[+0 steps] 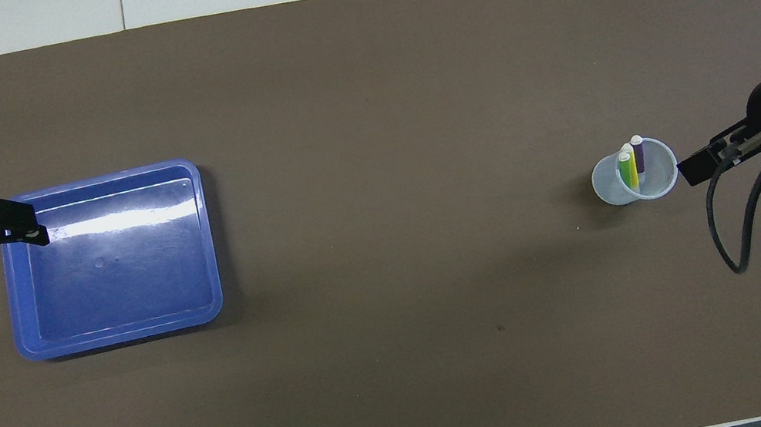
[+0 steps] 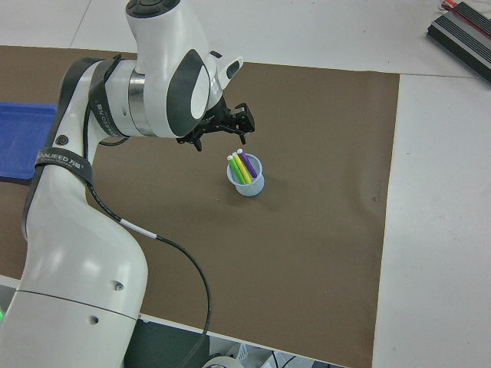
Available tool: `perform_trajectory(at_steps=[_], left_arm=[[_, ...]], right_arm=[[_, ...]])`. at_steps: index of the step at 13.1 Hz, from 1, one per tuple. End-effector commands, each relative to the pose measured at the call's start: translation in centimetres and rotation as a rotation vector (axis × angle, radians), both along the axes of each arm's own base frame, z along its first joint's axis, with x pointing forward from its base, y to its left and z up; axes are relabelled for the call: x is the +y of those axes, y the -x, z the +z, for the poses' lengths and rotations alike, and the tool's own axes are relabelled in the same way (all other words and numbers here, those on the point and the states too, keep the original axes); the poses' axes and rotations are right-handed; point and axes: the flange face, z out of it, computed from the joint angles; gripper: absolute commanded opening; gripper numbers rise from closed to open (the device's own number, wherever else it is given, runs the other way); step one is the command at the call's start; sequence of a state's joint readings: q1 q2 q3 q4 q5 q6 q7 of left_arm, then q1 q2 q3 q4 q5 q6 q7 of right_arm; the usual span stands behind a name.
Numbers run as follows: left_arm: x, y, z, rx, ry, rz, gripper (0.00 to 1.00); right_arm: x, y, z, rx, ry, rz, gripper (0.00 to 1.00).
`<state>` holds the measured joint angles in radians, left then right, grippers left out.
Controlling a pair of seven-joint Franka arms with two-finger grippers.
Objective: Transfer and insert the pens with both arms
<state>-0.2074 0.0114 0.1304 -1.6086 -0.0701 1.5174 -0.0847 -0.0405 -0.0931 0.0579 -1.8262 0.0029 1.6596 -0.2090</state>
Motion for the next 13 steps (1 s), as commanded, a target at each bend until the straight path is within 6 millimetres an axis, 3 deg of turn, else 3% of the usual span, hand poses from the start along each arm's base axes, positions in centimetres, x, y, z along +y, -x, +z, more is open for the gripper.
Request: perform_trajectory(at_steps=[1, 6, 9, 11, 13], left_arm=[[-0.4, -0.1, 1.0, 0.019, -0.03, -0.146, 1.0], [-0.5, -0.1, 0.9, 0.002, -0.024, -0.159, 1.0], [-0.3, -0.3, 1.3, 0.003, -0.052, -0.161, 1.0], [-0.3, -0.3, 1.4, 0.0, -0.053, -0.159, 1.0], [-0.3, -0.4, 1.3, -0.001, -0.054, -0.159, 1.0]], right_arm=[[-1.3, -0.6, 0.3, 0.042, -0.024, -0.074, 1.0], [-4.3, -1.7, 2.1, 0.023, 0.017, -0.131, 1.0], [-4.2, -2.4, 0.4, 0.067, 0.02, -0.126, 1.0], [-3.7, -2.8, 0.6, 0.075, 0.02, -0.118, 1.0], [-4.5, -2.7, 0.7, 0.074, 0.022, -0.134, 1.0]])
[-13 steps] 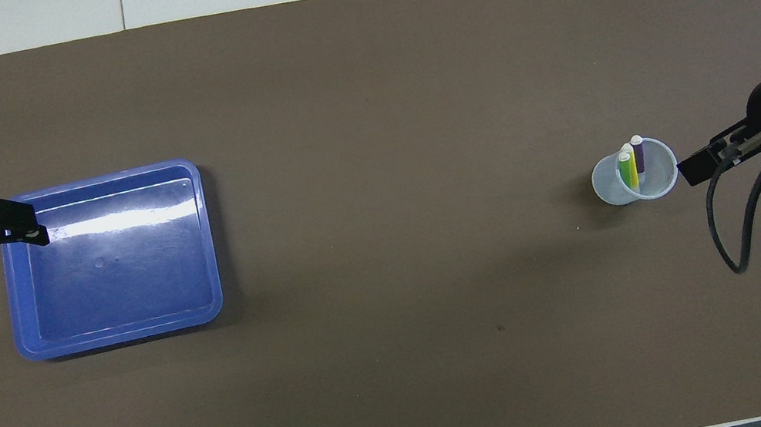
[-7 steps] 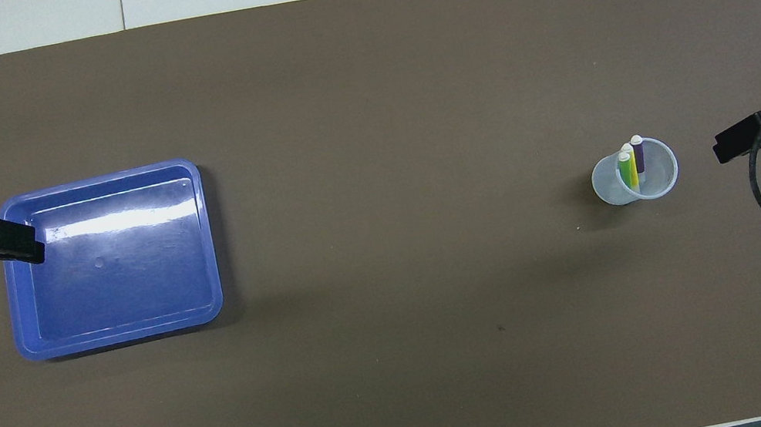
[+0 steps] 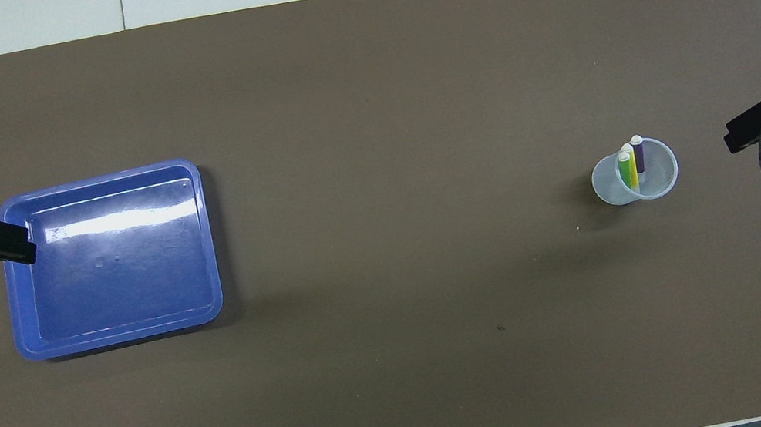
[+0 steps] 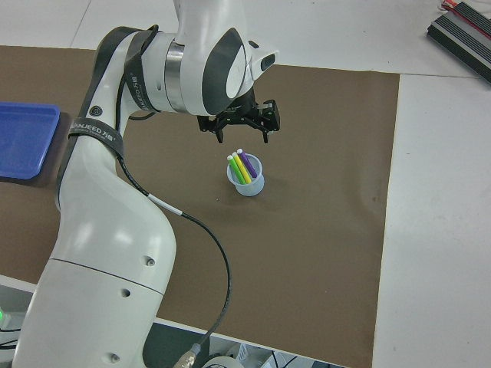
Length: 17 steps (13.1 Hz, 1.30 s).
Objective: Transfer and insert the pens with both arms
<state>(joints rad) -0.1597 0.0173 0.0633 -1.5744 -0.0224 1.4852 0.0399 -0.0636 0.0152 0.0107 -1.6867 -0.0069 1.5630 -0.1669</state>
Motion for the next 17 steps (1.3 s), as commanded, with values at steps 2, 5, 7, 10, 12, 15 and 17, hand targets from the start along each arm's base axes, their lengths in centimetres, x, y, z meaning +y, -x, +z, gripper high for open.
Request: perform_trajectory(at_steps=[2, 5, 7, 10, 12, 15, 17], left_arm=[[0.2, -0.4, 0.4, 0.0, -0.02, -0.013, 1.0], [0.4, -0.3, 0.7, -0.007, -0.015, -0.004, 1.0], [0.5, -0.3, 0.7, -0.008, -0.016, -0.002, 1.0], [0.4, -0.4, 0.6, -0.008, -0.016, -0.004, 1.0], [0.9, -0.4, 0.6, -0.007, -0.015, 0.006, 1.0], [0.5, -0.4, 0.6, -0.008, -0.011, -0.001, 1.0], [0.4, -0.4, 0.6, -0.009, -0.011, -0.004, 1.0]], right_arm=[[-0.9, 0.0, 1.0, 0.006, 0.014, -0.028, 1.0], [-0.6, 0.2, 1.5, -0.005, 0.015, -0.022, 1.0], [-0.6, 0.3, 2.0, -0.02, 0.01, -0.024, 1.0], [-0.5, 0.4, 1.9, -0.018, 0.006, -0.025, 1.0], [-0.5, 0.4, 2.0, -0.019, 0.007, -0.023, 1.0], [-0.6, 0.4, 2.0, -0.02, 0.007, -0.028, 1.0], [-0.7, 0.4, 1.9, -0.017, 0.01, -0.035, 1.0]])
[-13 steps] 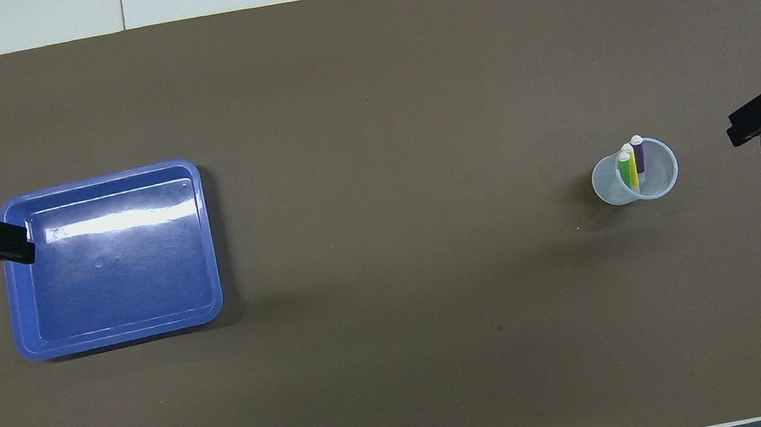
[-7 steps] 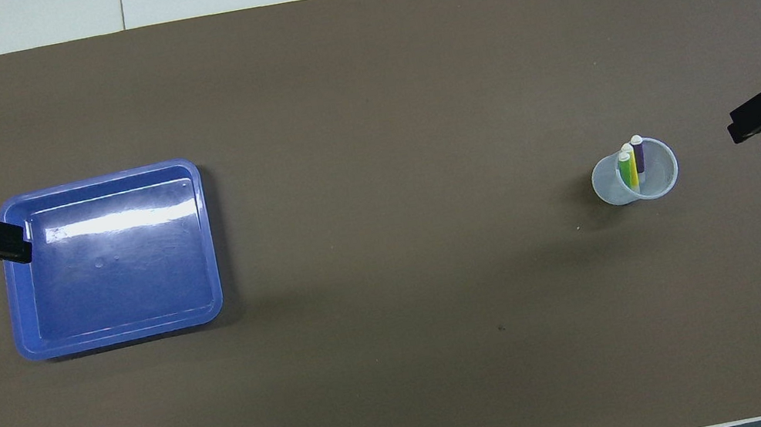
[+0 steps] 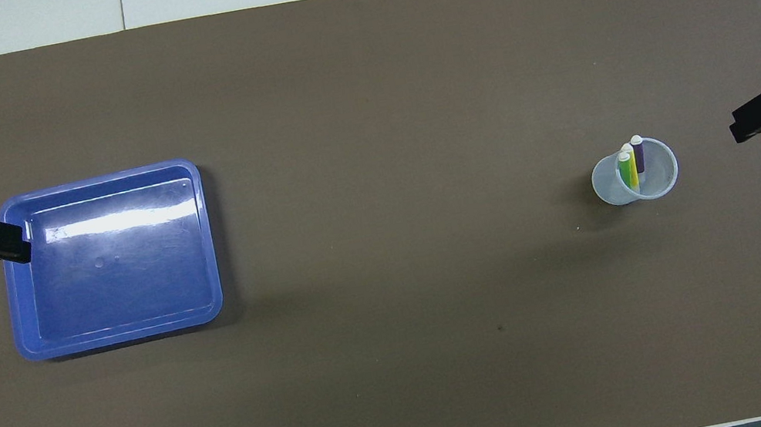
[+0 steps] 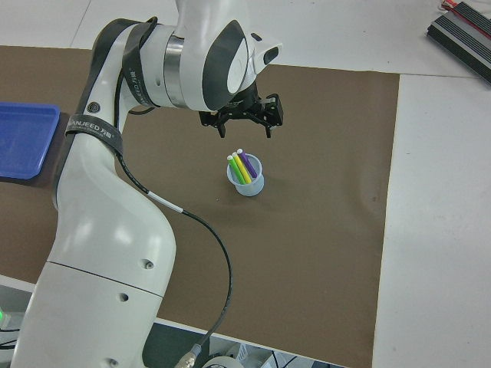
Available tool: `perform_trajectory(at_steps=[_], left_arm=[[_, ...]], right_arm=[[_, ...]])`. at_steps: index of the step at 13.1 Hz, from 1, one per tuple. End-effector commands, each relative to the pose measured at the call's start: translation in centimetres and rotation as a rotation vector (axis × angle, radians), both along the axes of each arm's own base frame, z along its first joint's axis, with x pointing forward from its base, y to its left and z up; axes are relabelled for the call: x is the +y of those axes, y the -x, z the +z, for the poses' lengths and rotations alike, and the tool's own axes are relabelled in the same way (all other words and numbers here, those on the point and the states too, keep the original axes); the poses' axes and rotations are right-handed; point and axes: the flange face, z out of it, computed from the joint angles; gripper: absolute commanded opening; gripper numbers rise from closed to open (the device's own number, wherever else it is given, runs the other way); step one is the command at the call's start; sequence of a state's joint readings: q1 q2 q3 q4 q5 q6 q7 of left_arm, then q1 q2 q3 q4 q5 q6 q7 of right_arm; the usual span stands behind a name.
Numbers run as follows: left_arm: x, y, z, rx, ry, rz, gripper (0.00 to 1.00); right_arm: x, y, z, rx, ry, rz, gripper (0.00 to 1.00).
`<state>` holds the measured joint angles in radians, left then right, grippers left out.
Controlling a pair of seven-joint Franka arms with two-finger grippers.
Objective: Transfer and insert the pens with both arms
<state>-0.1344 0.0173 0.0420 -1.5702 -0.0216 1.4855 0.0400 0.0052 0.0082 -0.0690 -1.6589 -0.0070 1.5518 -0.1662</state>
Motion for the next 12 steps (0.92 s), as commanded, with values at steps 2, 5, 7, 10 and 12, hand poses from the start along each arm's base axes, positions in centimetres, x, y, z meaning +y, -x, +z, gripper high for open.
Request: perform_trajectory(at_steps=[2, 5, 7, 10, 12], left_arm=[[0.3, -0.2, 0.5, -0.005, -0.011, -0.004, 1.0], [0.3, -0.3, 0.4, -0.005, -0.011, -0.004, 1.0], [0.4, -0.3, 0.3, -0.003, -0.011, -0.003, 1.0], [0.4, -0.3, 0.4, -0.008, -0.011, -0.004, 1.0], [0.4, -0.2, 0.4, -0.008, -0.011, -0.004, 1.0]], right_arm=[[0.0, 0.3, 0.5, 0.003, 0.003, -0.023, 1.0], [-0.1, 0.2, 0.6, -0.004, -0.002, -0.024, 1.0], [-0.1, 0.3, 0.7, -0.004, -0.003, -0.025, 1.0], [0.4, 0.7, 1.4, -0.014, -0.004, -0.018, 1.0], [0.3, 0.7, 1.4, -0.016, -0.004, -0.02, 1.0]])
